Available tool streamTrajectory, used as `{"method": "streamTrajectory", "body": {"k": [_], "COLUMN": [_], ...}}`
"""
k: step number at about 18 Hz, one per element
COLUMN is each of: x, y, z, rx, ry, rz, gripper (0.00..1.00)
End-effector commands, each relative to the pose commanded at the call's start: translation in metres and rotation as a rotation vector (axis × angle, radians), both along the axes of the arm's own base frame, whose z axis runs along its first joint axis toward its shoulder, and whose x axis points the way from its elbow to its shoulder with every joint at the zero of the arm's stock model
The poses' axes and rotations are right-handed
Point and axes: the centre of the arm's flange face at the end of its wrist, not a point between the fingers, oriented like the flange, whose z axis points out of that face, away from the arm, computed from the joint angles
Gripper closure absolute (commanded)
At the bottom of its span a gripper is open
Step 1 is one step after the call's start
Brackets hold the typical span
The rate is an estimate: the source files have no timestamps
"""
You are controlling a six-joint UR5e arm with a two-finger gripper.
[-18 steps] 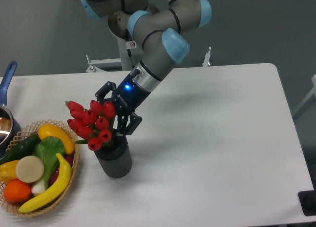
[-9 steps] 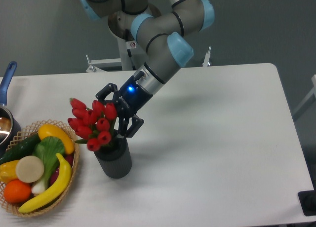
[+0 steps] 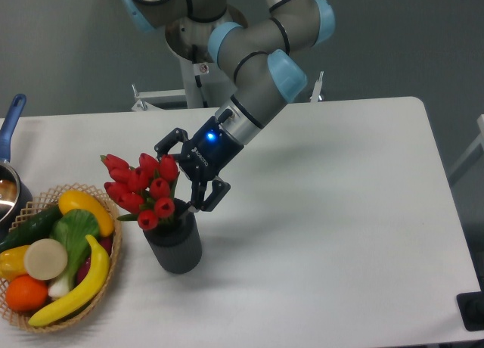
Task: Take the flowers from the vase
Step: 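Lower the open gripper around the tulip stems just above the vase rim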
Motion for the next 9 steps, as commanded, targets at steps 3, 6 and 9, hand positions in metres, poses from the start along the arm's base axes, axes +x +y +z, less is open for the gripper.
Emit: {"method": "streamTrajectory", "body": {"k": [3, 6, 9], "x": [0.003, 0.005, 0.008], "y": [0.010, 0.020, 0.023], "z": [-0.011, -0.008, -0.006], "rx": [-0.011, -0.006, -0.002], "ry": [-0.013, -0.007, -0.005], "rz": [-0.020, -0.037, -0.045], "gripper": [0.00, 0.00, 0.00]}}
